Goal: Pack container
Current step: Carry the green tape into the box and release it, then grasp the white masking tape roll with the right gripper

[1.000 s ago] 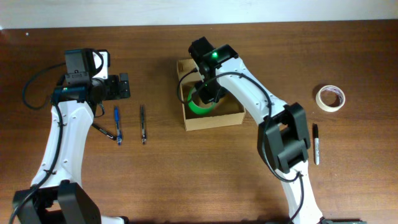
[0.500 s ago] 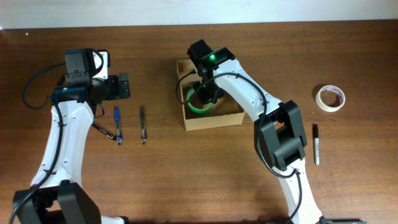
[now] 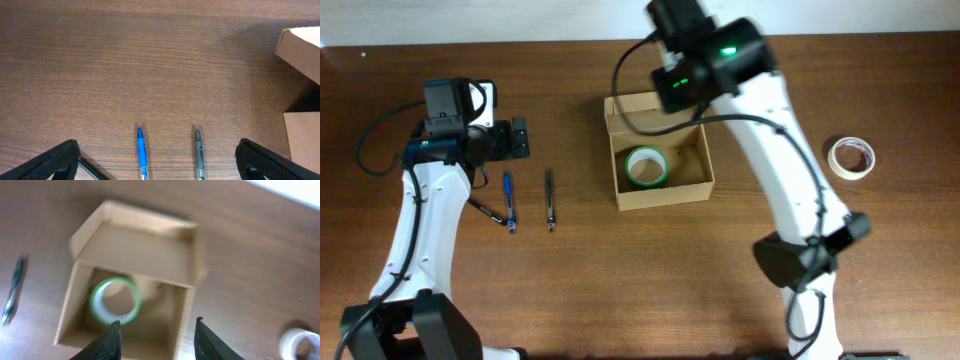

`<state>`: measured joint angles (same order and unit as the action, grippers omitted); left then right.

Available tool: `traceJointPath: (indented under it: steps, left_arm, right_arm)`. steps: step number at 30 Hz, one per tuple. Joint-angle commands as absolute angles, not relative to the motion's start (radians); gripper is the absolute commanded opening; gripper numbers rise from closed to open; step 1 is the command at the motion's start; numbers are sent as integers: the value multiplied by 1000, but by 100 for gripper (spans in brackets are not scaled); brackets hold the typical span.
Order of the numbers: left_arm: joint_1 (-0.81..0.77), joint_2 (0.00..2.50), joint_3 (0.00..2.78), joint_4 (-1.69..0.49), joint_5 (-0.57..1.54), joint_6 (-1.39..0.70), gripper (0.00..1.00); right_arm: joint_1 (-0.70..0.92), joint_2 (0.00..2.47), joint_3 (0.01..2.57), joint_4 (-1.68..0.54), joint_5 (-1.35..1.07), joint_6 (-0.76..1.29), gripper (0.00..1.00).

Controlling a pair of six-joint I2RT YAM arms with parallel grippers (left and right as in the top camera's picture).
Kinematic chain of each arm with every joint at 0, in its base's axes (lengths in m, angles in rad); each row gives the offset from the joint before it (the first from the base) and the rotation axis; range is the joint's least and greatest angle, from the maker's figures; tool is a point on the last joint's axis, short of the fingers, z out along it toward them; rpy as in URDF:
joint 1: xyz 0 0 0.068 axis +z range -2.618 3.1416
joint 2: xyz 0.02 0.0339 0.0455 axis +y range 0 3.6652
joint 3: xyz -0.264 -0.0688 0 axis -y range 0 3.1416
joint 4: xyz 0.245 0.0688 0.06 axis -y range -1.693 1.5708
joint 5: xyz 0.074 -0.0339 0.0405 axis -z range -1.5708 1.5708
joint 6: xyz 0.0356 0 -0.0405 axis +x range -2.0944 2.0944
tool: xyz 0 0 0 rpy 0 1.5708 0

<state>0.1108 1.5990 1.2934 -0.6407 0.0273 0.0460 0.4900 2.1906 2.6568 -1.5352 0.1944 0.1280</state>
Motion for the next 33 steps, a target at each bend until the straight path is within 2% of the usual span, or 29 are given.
traceJointPath:
  steps: [1, 7, 8, 11, 13, 16, 23, 33]
  left_arm:
    - [114, 1605, 1311, -641, 37, 62, 99]
    - [114, 1605, 1311, -641, 37, 62, 99]
    - [114, 1605, 1311, -641, 37, 62, 99]
    - [114, 1605, 1311, -641, 38, 62, 99]
    - [114, 1605, 1311, -641, 38, 62, 99]
    - [114, 1605, 1311, -641, 38, 62, 99]
    - [114, 1605, 1311, -641, 38, 62, 99]
    - [114, 1605, 1311, -641, 37, 62, 99]
  right_arm:
    - [342, 2051, 2684, -1550, 297, 159, 46]
    - [-112, 1924, 2618, -1548, 187, 244, 51]
    - [-234, 1929, 2561, -1548, 133, 263, 51]
    - [-353, 1951, 2431, -1543, 65, 318, 51]
    - [-426, 1992, 2178, -1447, 56, 383, 52]
    - [-434, 2009, 1997, -1318, 54, 403, 57]
    - [-439, 2026, 1708, -1080, 49, 421, 60]
    - [-442, 2100, 1534, -908, 55, 421, 60]
